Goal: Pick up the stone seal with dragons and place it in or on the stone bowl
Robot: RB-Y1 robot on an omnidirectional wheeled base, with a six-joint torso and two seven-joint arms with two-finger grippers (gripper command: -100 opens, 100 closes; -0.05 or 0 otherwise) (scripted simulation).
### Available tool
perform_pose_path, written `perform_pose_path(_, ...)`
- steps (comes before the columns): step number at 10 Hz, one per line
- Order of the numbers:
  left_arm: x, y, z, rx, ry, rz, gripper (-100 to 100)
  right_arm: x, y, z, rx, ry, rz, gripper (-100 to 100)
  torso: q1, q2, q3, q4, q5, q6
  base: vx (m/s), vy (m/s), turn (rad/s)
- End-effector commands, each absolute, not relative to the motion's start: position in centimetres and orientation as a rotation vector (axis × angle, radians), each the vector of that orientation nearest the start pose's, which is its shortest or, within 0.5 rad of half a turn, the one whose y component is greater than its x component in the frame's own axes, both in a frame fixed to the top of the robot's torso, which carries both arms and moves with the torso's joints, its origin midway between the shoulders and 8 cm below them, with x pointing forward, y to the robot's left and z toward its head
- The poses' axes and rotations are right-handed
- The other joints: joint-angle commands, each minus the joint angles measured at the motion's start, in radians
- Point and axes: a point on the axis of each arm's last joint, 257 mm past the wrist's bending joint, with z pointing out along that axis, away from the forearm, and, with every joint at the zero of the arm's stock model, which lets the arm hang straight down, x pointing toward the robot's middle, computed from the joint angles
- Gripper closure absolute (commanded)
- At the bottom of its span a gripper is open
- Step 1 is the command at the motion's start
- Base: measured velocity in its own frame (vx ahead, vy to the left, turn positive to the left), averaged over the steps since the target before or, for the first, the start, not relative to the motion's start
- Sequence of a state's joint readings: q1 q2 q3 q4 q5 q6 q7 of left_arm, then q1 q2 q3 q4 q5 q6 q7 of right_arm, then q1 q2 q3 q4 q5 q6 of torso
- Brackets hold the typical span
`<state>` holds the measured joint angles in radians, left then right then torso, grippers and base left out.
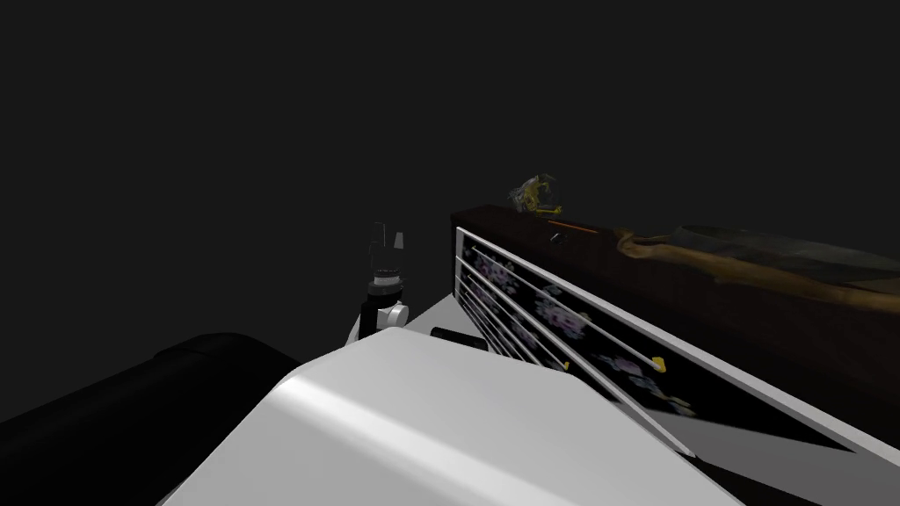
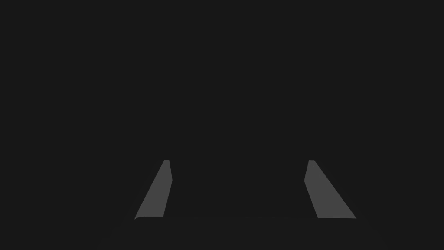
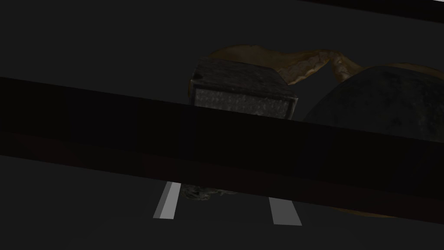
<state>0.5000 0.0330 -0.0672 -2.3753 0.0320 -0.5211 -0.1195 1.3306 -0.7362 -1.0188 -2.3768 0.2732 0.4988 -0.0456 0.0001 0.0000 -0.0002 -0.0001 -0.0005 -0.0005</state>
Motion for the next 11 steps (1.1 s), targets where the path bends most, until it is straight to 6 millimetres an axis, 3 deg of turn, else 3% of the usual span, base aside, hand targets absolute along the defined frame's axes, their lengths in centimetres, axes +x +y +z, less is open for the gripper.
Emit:
perform_pose_path(1,32.16,25.36,6.84,-0.53,0.564,-1.306,0,17.75,-65.89,4.56,0.566,1.486,-0.696,100,0.0,0.0,0.0,0.0,0.0,0.0,0.003,-0.007,-0.003)
perform_pose_path(4,32.16,25.36,6.85,-0.53,0.564,-1.306,0,17.75,-65.9,4.61,0.566,1.485,-0.696,100,0.001,0.0,0.0,0.0,0.0,0.0,0.0,0.0,0.0)
perform_pose_path(5,32.16,25.36,6.85,-0.53,0.564,-1.306,0,17.75,-65.9,4.61,0.565,1.485,-0.696,0,0.001,0.0,0.0,0.0,0.0,0.0,0.0,0.0,0.0)
perform_pose_path(6,32.16,25.35,6.85,-0.53,0.564,-1.306,0,17.75,-65.9,4.61,0.565,1.485,-0.696,100,0.001,0.0,0.0,0.0,0.0,0.0,0.0,0.0,0.0)
perform_pose_path(7,32.16,25.35,6.85,-0.53,0.564,-1.306,0,17.75,-65.9,4.61,0.565,1.485,-0.696,0,0.001,0.0,0.0,0.0,0.0,0.0,0.0,0.0,0.0)
perform_pose_path(8,32.16,25.35,6.85,-0.53,0.564,-1.306,0,17.57,-65.84,4.68,0.576,1.489,-0.693,100,0.001,0.0,0.0,0.0,0.0,0.0,-0.073,0.107,-0.04)
perform_pose_path(11,32.16,25.35,6.85,-0.53,0.564,-1.306,0,17.45,-65.76,4.97,0.593,1.497,-0.684,100,0.014,0.014,0.008,0.001,-0.005,0.004,-0.129,0.114,-0.025)
